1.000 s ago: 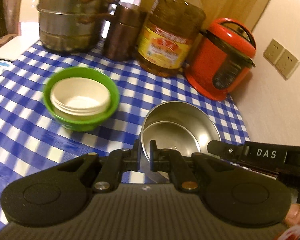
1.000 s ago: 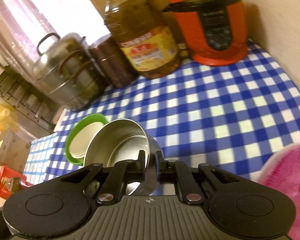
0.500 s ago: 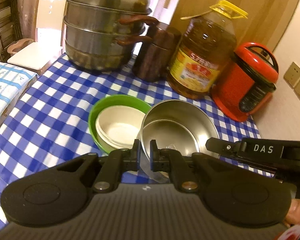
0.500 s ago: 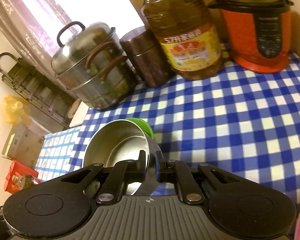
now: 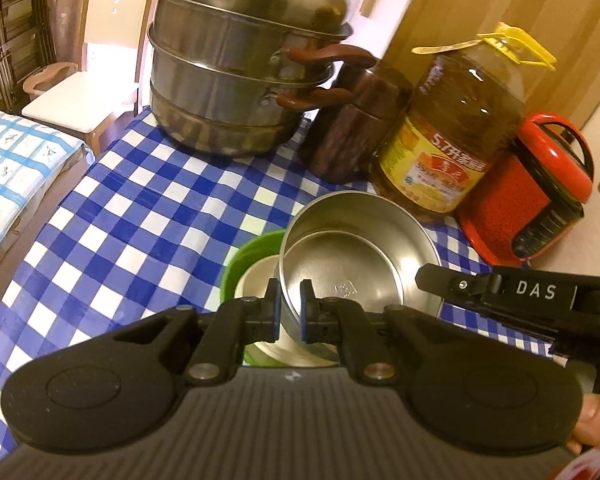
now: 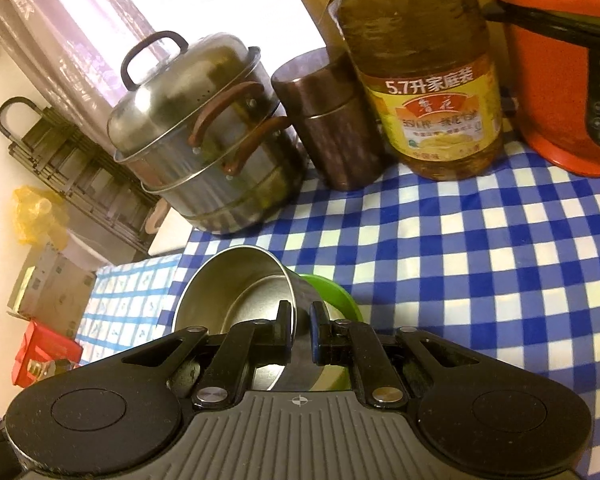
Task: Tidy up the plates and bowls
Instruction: 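Carry the steel bowl with the right gripper over the green bowl stack, then lower the steel bowl into the green bowl and open the right gripper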
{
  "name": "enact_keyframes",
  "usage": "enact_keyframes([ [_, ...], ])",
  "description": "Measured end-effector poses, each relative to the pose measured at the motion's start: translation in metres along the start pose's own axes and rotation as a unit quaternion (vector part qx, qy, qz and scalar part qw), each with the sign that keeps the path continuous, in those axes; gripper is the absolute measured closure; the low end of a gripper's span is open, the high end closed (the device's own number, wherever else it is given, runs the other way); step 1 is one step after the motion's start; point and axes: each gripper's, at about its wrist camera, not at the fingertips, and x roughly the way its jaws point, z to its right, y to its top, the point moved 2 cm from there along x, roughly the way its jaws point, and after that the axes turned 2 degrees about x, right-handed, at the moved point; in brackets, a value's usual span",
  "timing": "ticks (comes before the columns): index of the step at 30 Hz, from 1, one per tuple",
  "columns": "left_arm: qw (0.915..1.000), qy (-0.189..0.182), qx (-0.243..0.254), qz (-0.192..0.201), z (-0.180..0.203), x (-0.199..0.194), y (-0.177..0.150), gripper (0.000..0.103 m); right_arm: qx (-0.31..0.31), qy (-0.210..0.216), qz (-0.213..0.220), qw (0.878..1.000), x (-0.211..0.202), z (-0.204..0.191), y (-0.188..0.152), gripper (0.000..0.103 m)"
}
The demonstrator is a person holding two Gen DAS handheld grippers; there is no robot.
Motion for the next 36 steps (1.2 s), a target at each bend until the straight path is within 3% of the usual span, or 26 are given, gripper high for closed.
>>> enact_keyframes([
  [15, 0.9976, 0.008, 0.0, -0.068, -0.015, 0.039, 0.012, 0.096, 0.014, -0.017, -0.05, 0.999, 0.047, 0.009, 0.008, 0.094],
  [28, 0.9959, 0.014, -0.001, -0.09, -0.017, 0.051, 0.007, 0.095, 0.024, -0.025, -0.07, 0.997, 0.059, 0.018, 0.002, 0.094],
  [36, 0.9965, 0.02, 0.001, -0.081, -0.017, 0.051, 0.005, 0.095, 0.015, -0.018, -0.073, 0.997, 0.061, 0.019, -0.001, 0.092],
])
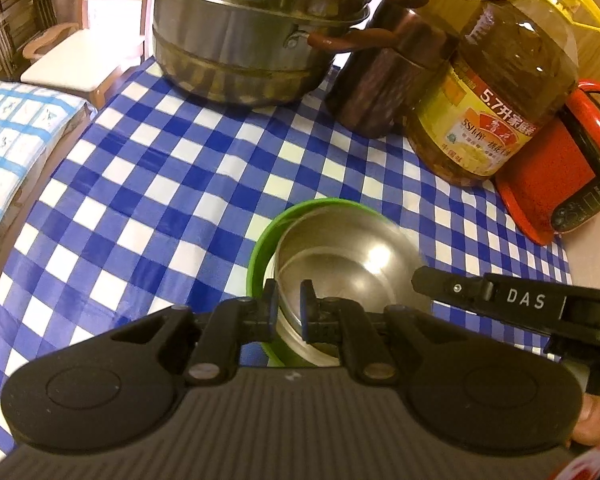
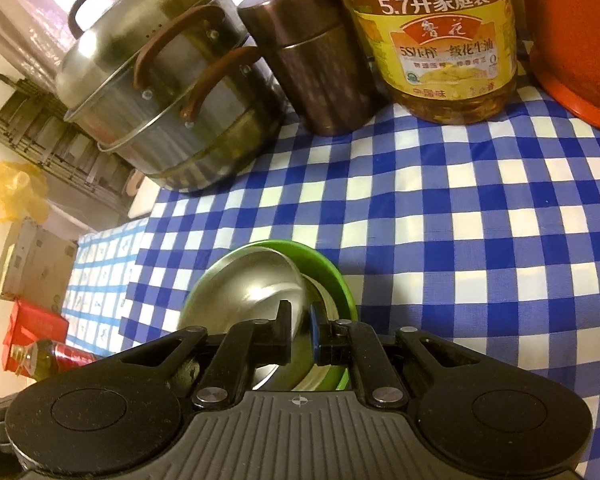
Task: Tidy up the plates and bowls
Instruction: 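Lower the steel bowl into the green bowl and open the right gripper, then close the right gripper on the green bowl rim while the left gripper grips the opposite rim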
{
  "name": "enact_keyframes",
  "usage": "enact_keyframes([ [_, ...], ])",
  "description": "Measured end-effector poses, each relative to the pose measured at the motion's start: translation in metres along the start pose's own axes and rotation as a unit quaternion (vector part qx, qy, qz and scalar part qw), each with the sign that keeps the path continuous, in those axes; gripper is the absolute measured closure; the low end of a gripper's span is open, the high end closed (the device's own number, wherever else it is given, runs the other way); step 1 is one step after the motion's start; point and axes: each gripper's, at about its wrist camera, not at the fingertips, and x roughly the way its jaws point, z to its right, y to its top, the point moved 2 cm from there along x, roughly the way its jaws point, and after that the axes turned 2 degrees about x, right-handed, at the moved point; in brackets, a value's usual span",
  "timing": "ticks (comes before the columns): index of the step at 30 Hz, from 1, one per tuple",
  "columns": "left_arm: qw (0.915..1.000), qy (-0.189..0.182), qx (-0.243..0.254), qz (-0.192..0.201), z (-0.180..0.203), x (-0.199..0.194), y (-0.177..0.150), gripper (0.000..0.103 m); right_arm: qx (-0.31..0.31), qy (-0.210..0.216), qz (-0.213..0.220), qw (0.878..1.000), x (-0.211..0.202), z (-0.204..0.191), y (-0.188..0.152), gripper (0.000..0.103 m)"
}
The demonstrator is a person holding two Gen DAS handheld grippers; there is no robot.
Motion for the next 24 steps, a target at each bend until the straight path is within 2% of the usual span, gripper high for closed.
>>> enact_keyframes([
  [6, 0.9995, 0.003, 0.01, 0.03, 0.004, -0.011, -0.001, 0.088, -0.008, 0.008, 0.023, 1.0, -0.01, 0.003, 0.0, 0.087],
  [8, 0.999, 0.005, 0.015, 0.042, 0.005, -0.015, -0.001, 0.087, -0.014, 0.004, 0.036, 0.999, -0.015, 0.004, 0.0, 0.075],
  [9, 0.9987, 0.005, 0.017, 0.047, 0.005, -0.017, -0.001, 0.085, -0.017, 0.002, 0.044, 0.999, -0.017, 0.005, 0.0, 0.061],
  [10, 0.9984, 0.005, 0.018, 0.052, 0.005, -0.019, -0.002, 0.083, -0.017, 0.002, 0.048, 0.999, -0.019, 0.005, 0.0, 0.052],
  [11, 0.9982, 0.006, 0.018, 0.056, 0.004, -0.02, -0.002, 0.08, -0.015, 0.003, 0.052, 0.999, -0.02, 0.007, -0.001, 0.051],
  [15, 0.9976, 0.012, 0.02, 0.065, -0.001, -0.021, -0.003, 0.078, -0.002, 0.008, 0.049, 0.999, -0.019, 0.017, -0.003, 0.05],
  [24, 0.9974, -0.017, -0.036, 0.06, -0.027, -0.002, -0.017, 0.077, 0.052, 0.058, 0.023, 0.997, -0.001, 0.047, -0.017, 0.051],
])
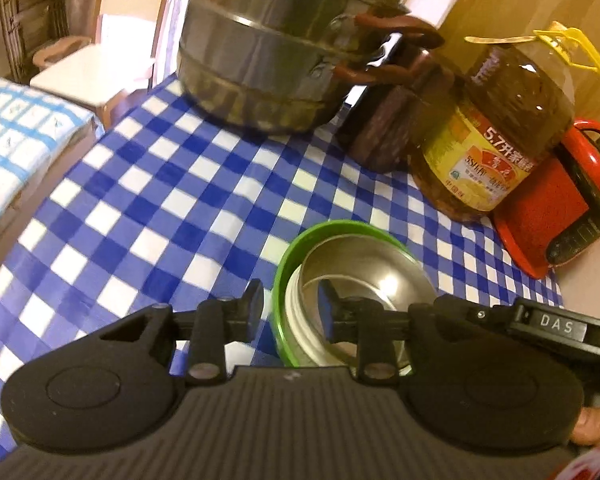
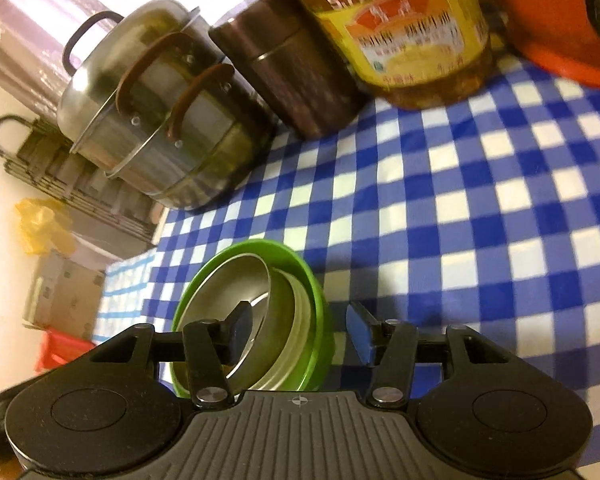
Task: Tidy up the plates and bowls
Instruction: 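Close the right gripper on the green bowl rim while the left gripper grips the opposite rim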
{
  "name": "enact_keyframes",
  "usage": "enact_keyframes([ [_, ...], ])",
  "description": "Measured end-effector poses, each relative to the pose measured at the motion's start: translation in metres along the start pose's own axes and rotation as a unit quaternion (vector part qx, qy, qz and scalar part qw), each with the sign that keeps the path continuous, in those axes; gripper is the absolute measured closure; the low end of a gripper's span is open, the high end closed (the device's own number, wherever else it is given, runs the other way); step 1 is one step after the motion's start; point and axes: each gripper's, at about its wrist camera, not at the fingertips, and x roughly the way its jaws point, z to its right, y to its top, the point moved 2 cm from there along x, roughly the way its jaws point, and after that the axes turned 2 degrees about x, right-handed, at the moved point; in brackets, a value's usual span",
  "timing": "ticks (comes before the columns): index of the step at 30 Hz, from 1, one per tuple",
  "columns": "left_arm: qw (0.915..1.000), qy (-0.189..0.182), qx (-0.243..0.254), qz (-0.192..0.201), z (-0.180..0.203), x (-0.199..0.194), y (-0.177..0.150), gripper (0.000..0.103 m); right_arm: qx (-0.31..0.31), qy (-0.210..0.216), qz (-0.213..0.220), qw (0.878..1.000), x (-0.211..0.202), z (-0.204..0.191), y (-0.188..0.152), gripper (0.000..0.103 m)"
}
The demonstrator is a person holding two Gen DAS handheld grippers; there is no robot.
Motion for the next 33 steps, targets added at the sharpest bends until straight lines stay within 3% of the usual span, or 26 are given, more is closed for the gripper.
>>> enact_keyframes([
  [17, 0.999, -0.027, -0.035, 0.003, -0.005, 0.015, -0.012, 0.074, 0.032, 0.026, -0.001, 0.999, 0.008, 0.016, -0.009, 0.055],
  [27, 0.9976, -0.031, -0.062, 0.0, -0.014, 0.03, 0.0, 0.074, 0.079, 0.061, 0.011, 0.995, 0.019, 0.027, 0.001, 0.055],
  [33, 0.9969, -0.038, -0.068, -0.006, -0.016, 0.039, 0.007, 0.073, 0.089, 0.054, 0.002, 0.995, 0.03, 0.031, 0.009, 0.055],
])
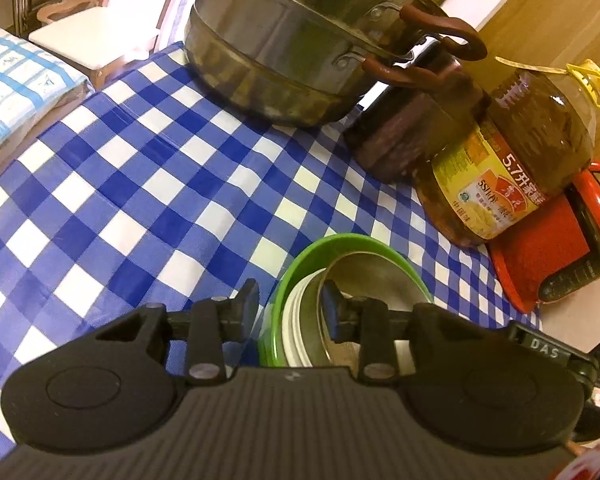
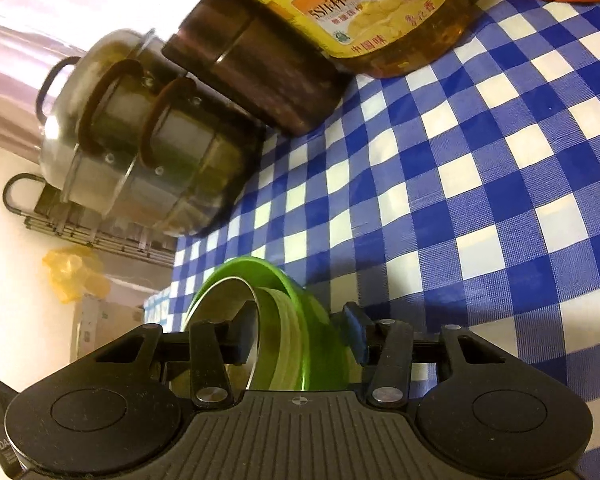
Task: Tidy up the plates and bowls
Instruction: 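Close the right gripper on the green bowl rim while the left gripper grips the opposite rim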
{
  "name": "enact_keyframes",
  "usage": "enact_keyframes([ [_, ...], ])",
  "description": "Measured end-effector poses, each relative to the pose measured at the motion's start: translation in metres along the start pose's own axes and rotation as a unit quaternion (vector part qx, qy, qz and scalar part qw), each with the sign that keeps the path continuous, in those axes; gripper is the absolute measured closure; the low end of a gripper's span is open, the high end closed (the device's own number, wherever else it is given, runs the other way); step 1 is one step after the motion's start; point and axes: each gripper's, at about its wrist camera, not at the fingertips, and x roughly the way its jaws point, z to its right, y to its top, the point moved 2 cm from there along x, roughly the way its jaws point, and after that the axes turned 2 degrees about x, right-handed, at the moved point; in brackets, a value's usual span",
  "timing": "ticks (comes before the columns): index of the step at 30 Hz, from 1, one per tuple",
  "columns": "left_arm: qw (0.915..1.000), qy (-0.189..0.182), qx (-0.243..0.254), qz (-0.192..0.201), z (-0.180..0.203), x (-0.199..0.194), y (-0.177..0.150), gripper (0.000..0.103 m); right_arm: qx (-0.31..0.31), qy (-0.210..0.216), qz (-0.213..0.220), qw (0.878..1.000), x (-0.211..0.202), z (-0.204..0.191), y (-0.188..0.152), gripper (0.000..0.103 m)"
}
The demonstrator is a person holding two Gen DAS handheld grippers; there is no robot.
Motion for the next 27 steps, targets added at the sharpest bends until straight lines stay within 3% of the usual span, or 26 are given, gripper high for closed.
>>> enact_keyframes([
  [17, 0.9995, 0.0, 0.005, -0.032, 0.0, 0.01, -0.002, 0.076, -0.005, -0.017, -0.018, 1.0, 0.006, -0.003, -0.006, 0.063],
  [21, 0.9991, 0.004, 0.006, -0.041, 0.001, 0.002, -0.01, 0.074, -0.011, -0.017, -0.022, 1.0, 0.001, -0.006, -0.014, 0.06],
  [24, 0.9993, -0.006, 0.0, -0.036, -0.001, -0.009, -0.018, 0.069, -0.02, -0.018, -0.027, 0.999, -0.008, -0.007, -0.023, 0.052],
  [27, 0.9992, -0.019, -0.008, -0.035, -0.003, -0.016, -0.025, 0.066, -0.023, -0.003, -0.029, 0.999, -0.018, -0.005, -0.031, 0.05],
])
